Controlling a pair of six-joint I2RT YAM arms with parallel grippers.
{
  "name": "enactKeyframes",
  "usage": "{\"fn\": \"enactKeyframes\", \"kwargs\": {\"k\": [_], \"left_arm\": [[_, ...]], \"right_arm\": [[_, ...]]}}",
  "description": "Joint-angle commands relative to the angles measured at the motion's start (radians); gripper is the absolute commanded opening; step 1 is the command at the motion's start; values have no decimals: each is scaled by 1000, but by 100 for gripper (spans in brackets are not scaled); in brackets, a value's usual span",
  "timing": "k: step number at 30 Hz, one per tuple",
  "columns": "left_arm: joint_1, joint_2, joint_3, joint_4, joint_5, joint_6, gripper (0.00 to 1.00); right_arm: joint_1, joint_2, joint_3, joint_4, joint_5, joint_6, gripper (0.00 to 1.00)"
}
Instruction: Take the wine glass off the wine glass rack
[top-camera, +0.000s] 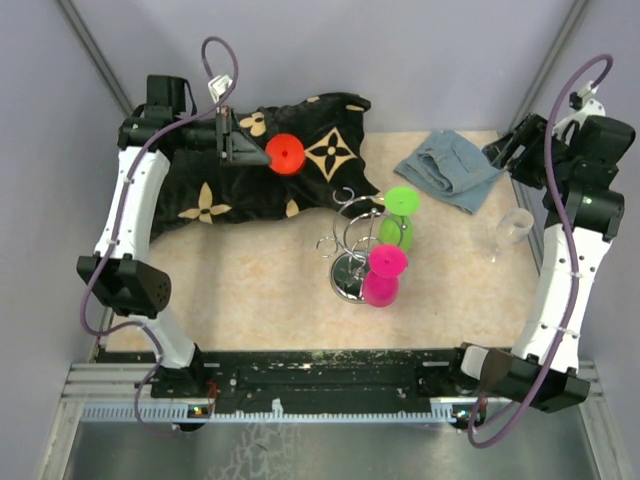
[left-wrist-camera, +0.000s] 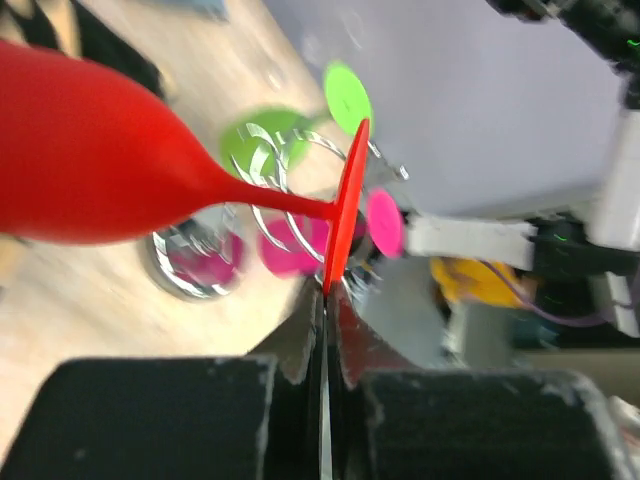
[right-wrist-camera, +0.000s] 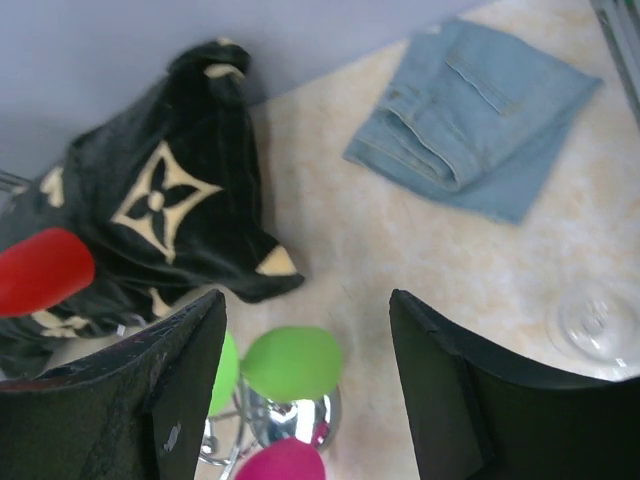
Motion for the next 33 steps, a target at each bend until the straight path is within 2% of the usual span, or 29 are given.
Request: {"fn": "enactKeyframes", "kwargs": {"k": [1, 4, 7, 12, 15, 18, 20, 26, 33], "left_arm": [[-59, 85, 262, -169, -234, 271, 0], [-155, 79, 320, -155, -393, 403, 0], [-268, 27, 279, -102, -580, 568, 0], [-366, -78, 162, 2, -700, 742, 0], [-370, -130, 125, 26, -664, 818, 0], [-369, -184, 96, 24, -570, 870, 0], [-371, -221, 70, 26, -504, 883, 0], [-389, -313, -21, 6, -416, 917, 0], [-462, -448, -206, -14, -406, 950, 0]], "right_arm": [[18, 77, 152, 101, -162, 75, 66], [42, 151, 242, 143, -231, 126, 66], [69, 230, 339, 186, -305, 184, 65], [141, 376, 518, 194, -405, 243, 65], [217, 453, 616, 136, -443, 220, 65], [314, 554, 738, 4, -451, 141, 64], [371, 591, 771, -25, -461, 118, 64], [451, 640, 777, 76, -543, 199, 65], [474, 608, 720, 130, -607, 251, 65]]}}
